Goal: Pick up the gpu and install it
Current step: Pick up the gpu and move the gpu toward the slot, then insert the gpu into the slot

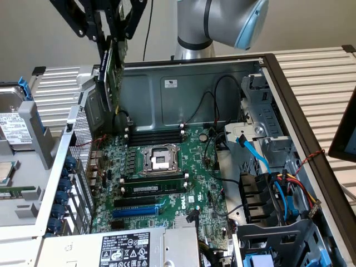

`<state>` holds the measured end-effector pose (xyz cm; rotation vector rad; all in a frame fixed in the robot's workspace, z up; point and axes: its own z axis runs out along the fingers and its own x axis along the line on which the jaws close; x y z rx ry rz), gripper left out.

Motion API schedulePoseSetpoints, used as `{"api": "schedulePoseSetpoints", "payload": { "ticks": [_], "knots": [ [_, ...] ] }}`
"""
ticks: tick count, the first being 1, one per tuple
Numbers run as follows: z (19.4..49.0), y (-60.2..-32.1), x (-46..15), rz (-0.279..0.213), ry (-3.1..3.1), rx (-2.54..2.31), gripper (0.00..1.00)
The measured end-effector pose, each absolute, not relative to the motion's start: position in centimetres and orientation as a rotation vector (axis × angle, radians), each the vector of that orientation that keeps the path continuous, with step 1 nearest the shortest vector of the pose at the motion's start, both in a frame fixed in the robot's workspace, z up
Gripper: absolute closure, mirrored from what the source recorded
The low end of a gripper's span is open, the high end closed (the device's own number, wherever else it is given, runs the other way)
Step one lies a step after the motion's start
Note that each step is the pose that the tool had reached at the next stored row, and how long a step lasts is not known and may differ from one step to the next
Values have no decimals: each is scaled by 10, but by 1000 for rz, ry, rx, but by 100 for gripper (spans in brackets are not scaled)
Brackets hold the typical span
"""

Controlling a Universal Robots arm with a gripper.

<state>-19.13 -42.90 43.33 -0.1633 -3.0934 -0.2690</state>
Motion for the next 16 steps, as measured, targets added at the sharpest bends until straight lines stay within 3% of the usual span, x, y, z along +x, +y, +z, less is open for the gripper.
{"api": "schedulePoseSetpoints", "payload": {
  "ticks": [16],
  "knots": [
    [416, -438, -138, -261, -3093, -164, 73]
  ]
}}
